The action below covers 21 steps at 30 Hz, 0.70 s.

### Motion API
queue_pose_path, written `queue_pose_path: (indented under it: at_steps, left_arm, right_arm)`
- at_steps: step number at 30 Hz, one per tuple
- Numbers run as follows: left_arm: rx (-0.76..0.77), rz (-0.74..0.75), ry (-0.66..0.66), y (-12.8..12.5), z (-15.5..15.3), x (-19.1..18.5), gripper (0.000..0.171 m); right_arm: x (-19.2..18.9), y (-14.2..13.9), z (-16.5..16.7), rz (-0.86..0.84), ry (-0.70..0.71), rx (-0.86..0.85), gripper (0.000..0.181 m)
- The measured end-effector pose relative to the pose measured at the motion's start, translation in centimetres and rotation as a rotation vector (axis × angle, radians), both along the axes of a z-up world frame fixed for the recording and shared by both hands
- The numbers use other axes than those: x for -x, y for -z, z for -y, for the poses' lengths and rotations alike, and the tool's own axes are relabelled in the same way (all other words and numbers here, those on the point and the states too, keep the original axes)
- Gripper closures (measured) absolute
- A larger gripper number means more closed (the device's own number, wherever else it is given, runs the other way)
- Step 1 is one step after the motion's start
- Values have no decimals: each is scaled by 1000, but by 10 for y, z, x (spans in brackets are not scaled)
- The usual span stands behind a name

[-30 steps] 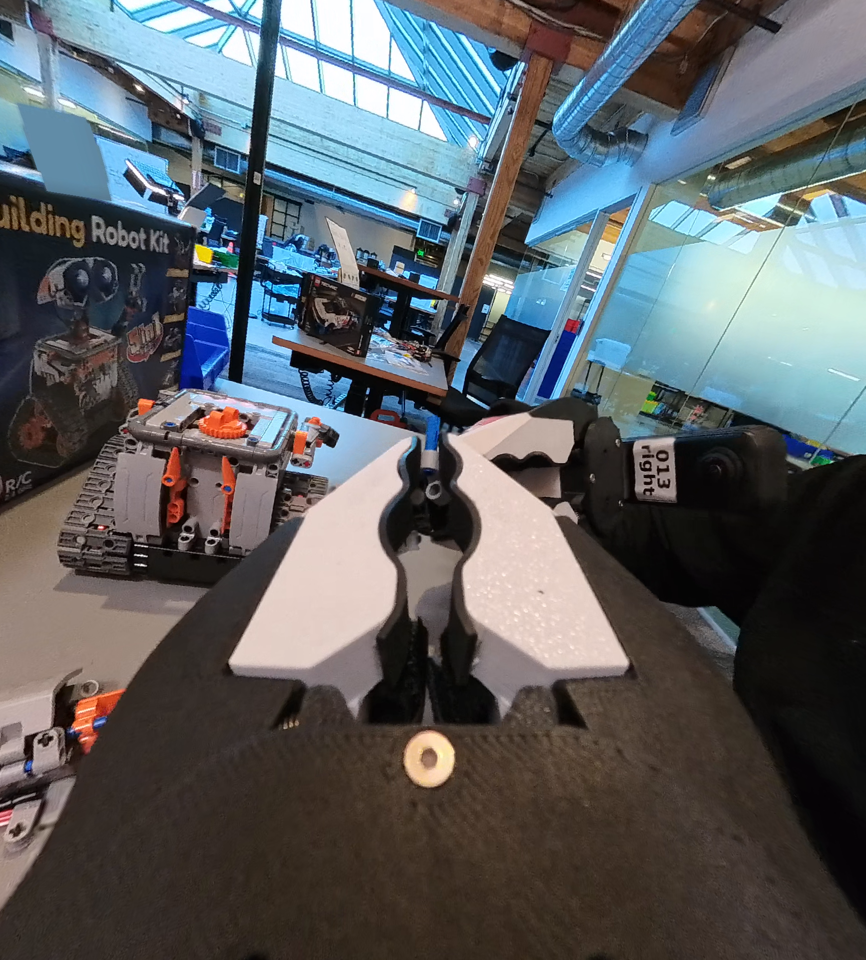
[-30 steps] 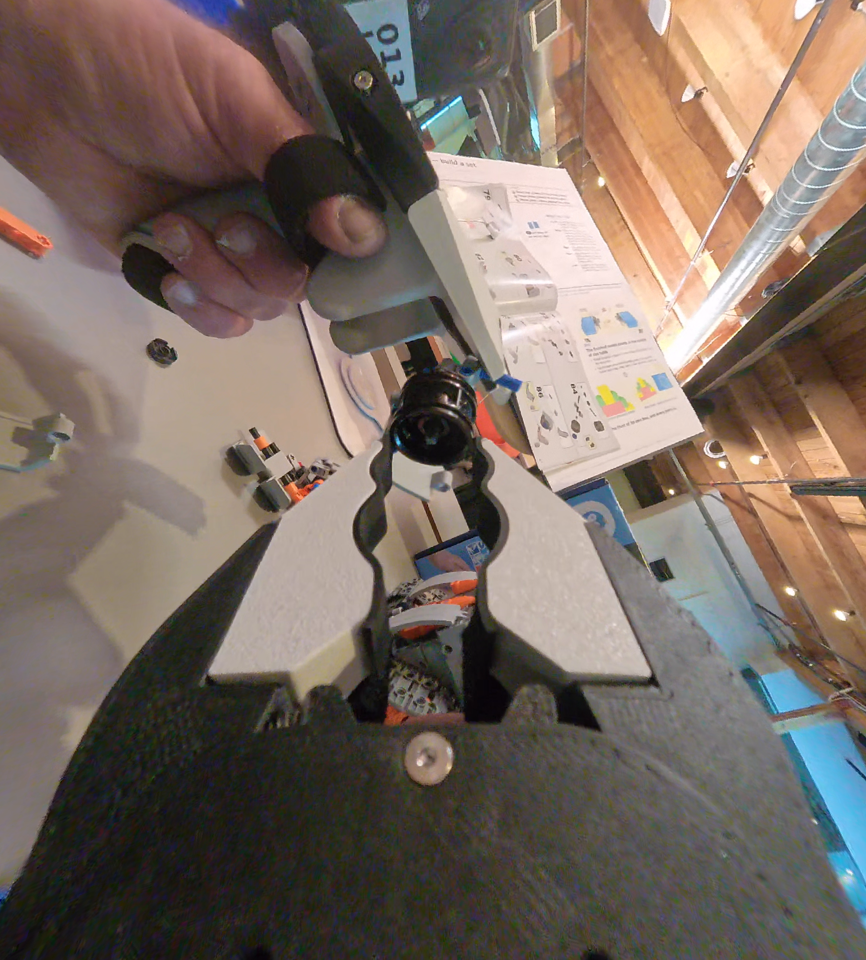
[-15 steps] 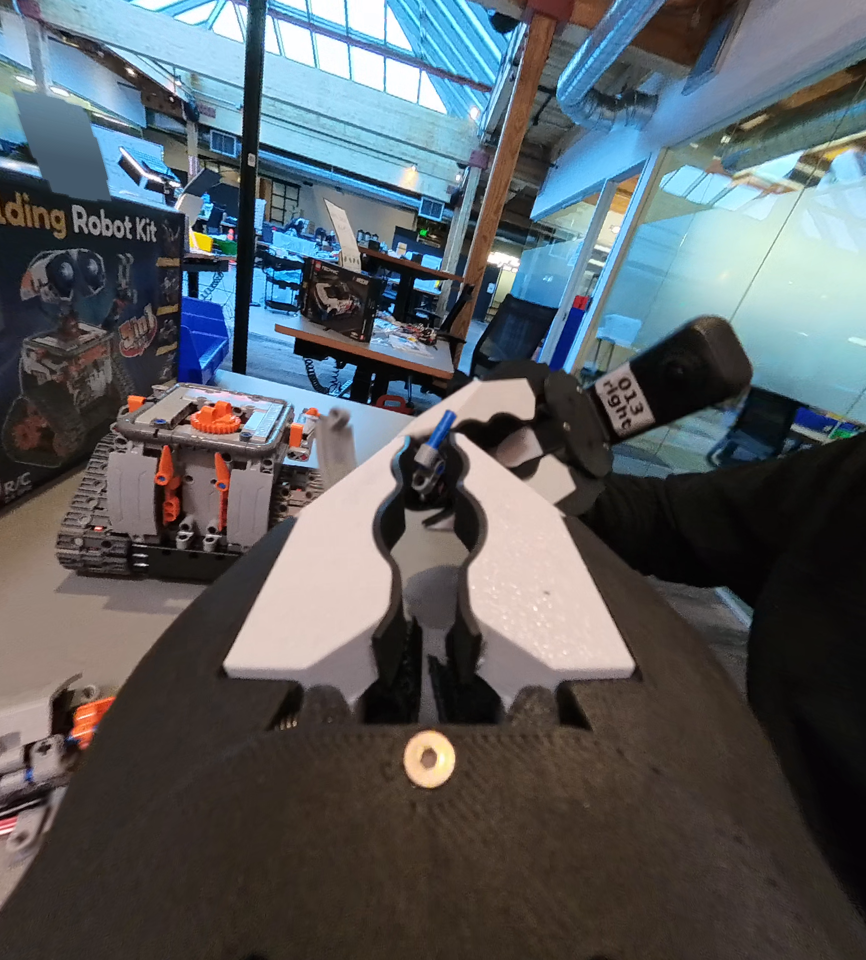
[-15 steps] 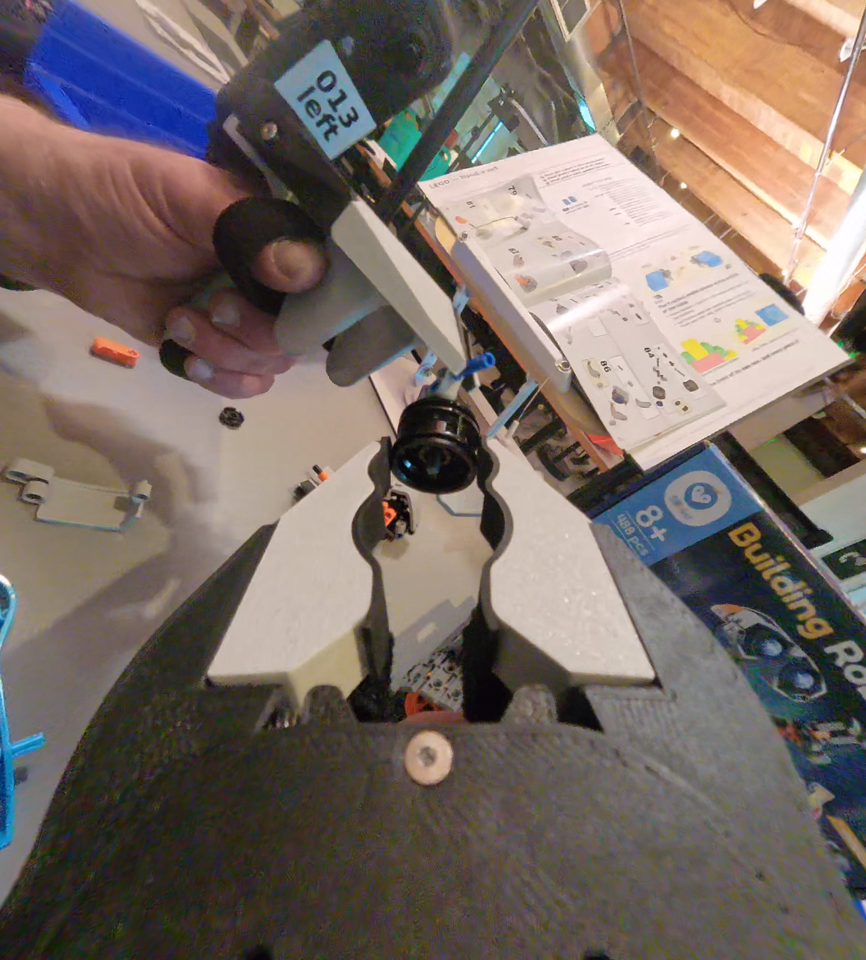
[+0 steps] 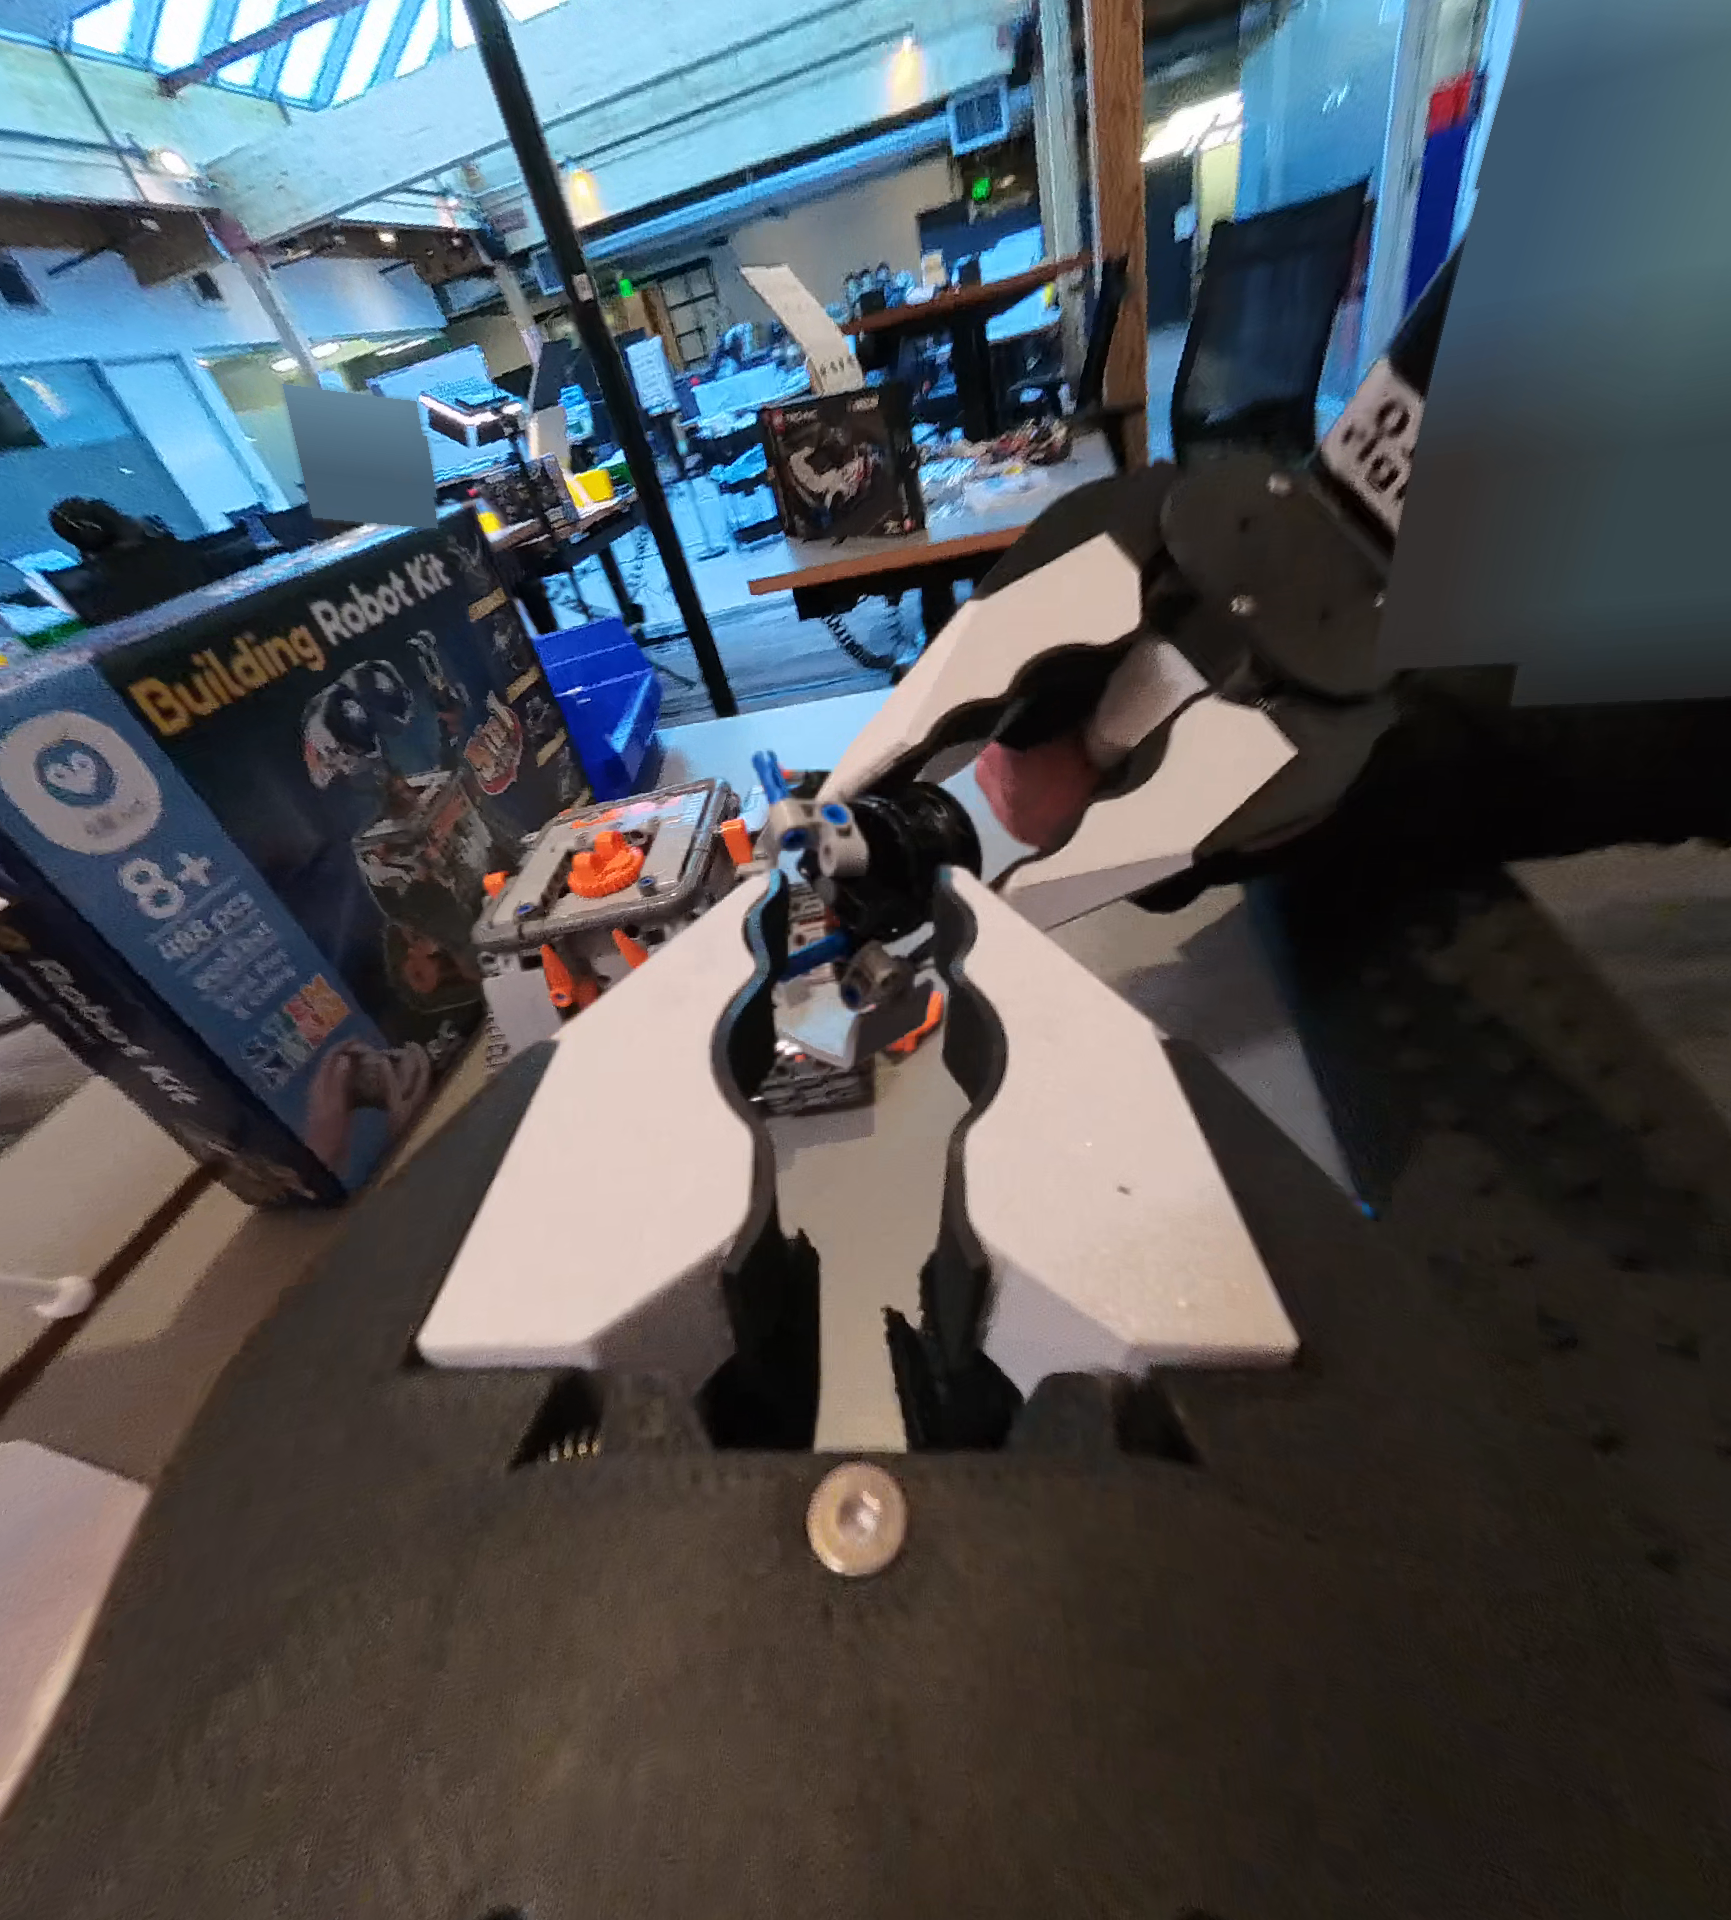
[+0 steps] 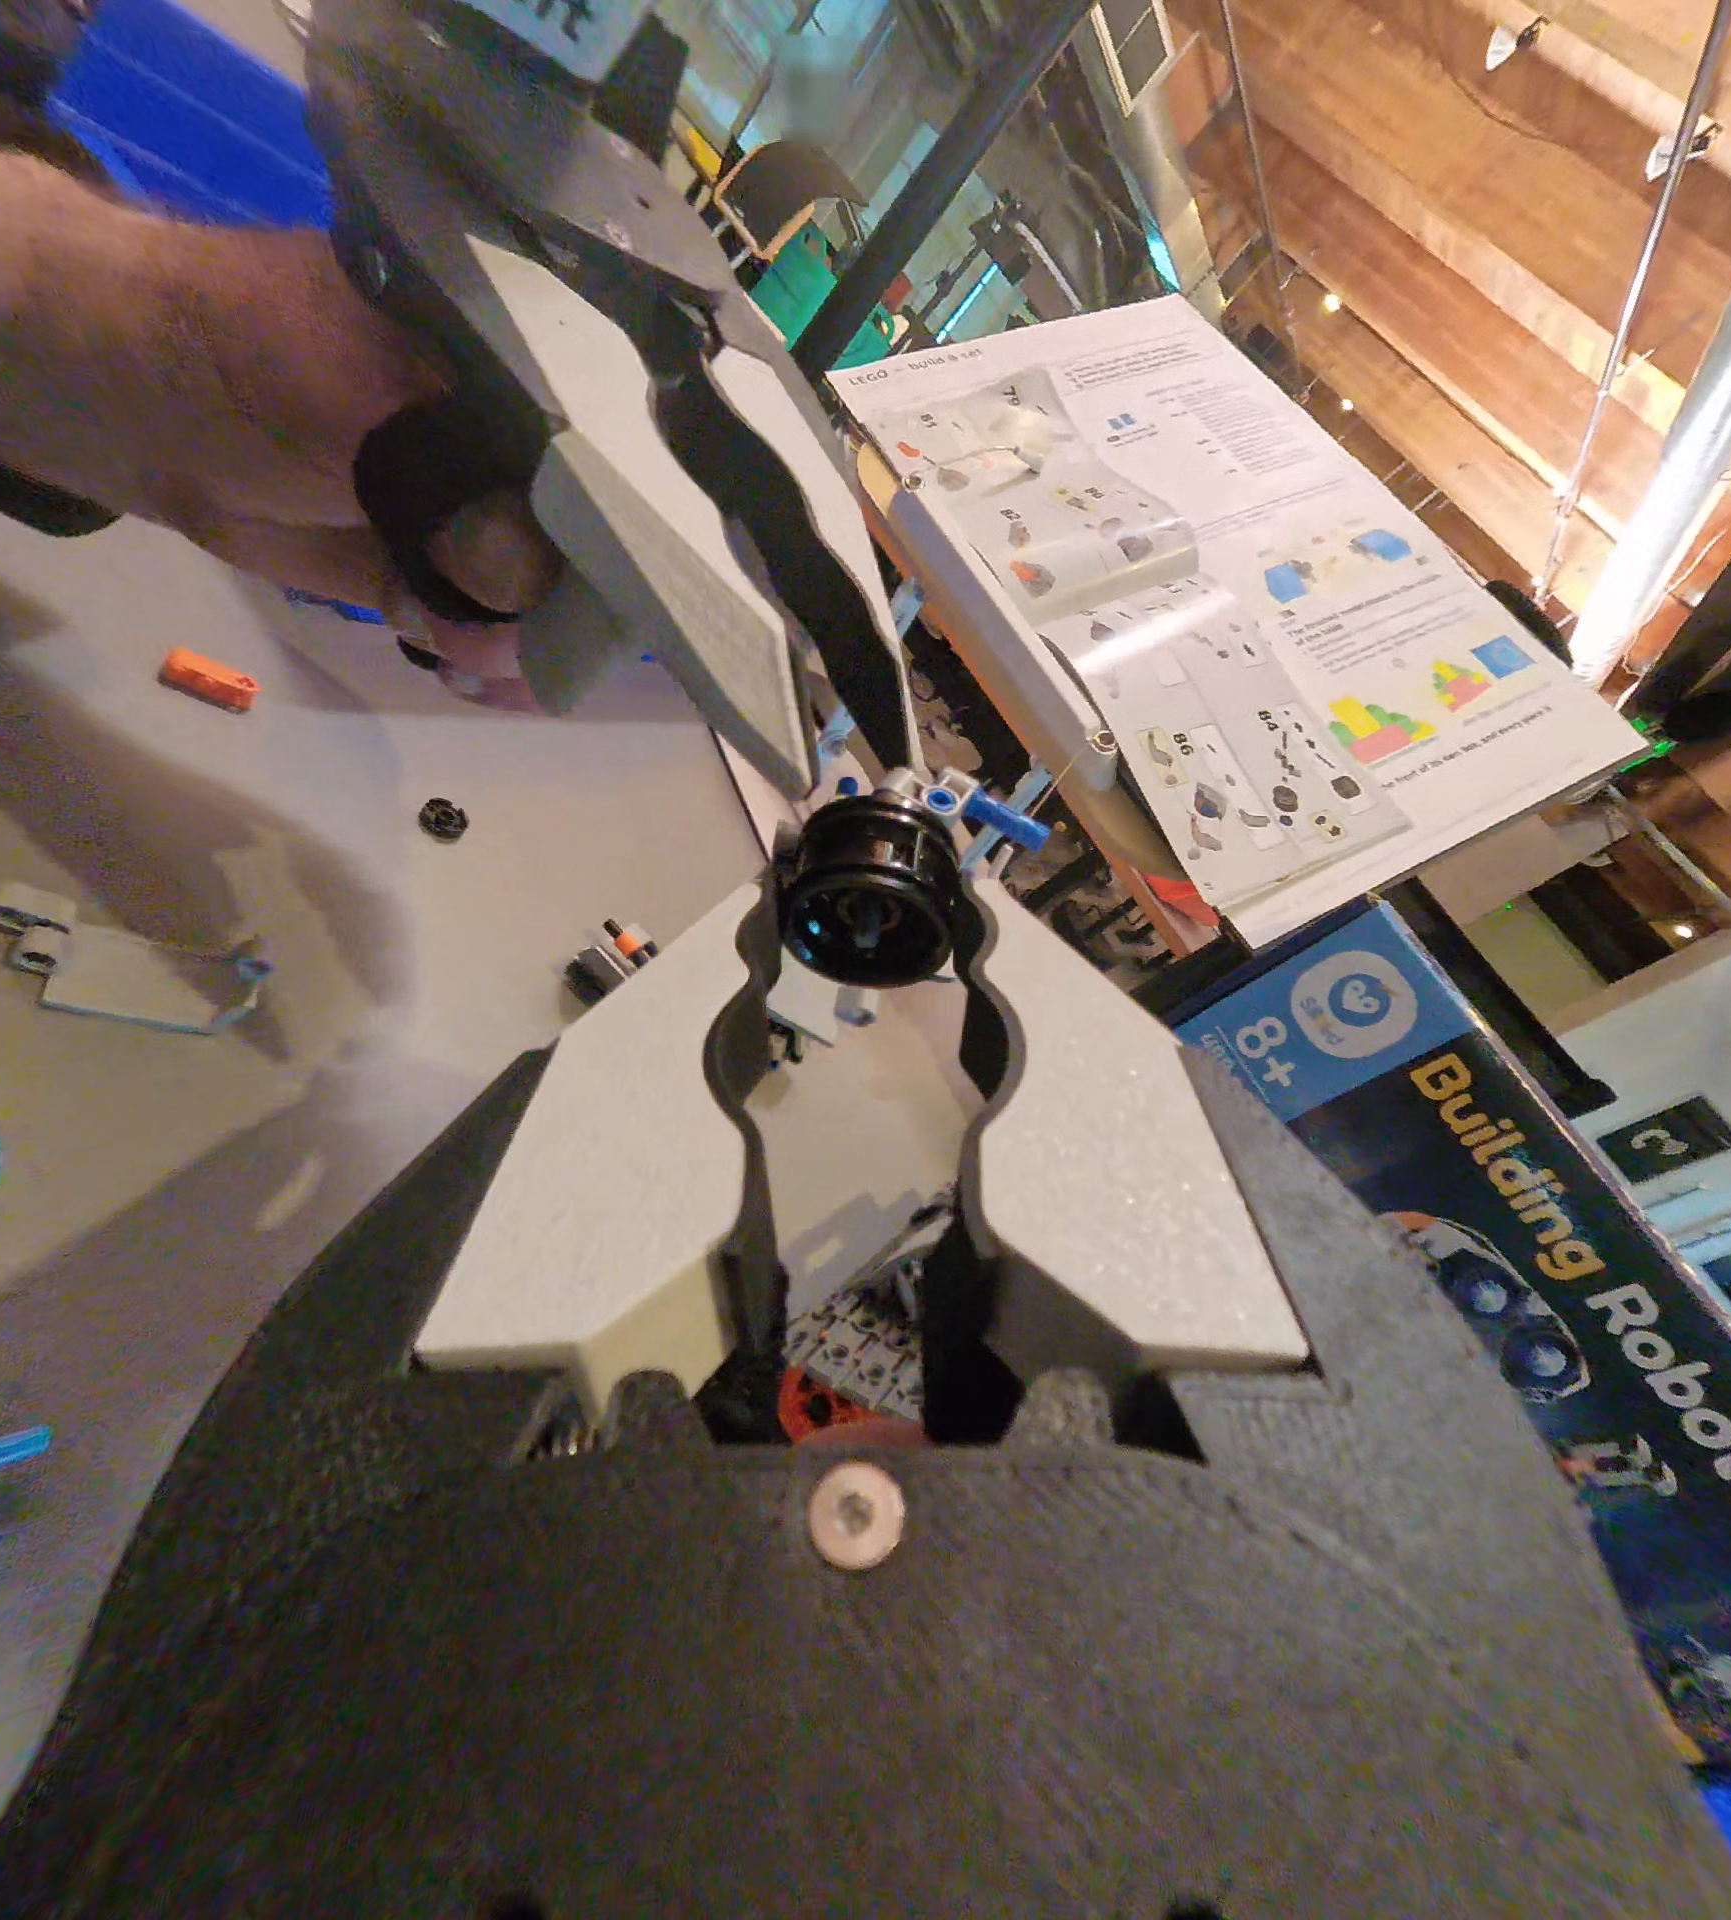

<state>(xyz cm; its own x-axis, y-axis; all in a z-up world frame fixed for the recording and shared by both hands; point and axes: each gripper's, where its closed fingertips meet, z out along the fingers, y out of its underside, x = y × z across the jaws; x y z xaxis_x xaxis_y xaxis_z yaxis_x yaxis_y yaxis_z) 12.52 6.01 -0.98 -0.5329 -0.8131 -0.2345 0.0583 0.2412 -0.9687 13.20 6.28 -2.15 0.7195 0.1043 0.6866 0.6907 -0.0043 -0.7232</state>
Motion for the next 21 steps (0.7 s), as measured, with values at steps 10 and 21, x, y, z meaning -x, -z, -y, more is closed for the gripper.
queue_pose_path:
  at_steps: [10, 21]
  left_arm:
    - [-91, 15, -41, 6, 8, -1, 142]
    - [-36, 7, 38, -1, 5, 8, 159]
  right_arm:
    - [-4, 4, -1, 203, 105, -15, 150]
    - [10, 5, 7, 192, -14, 1, 151]
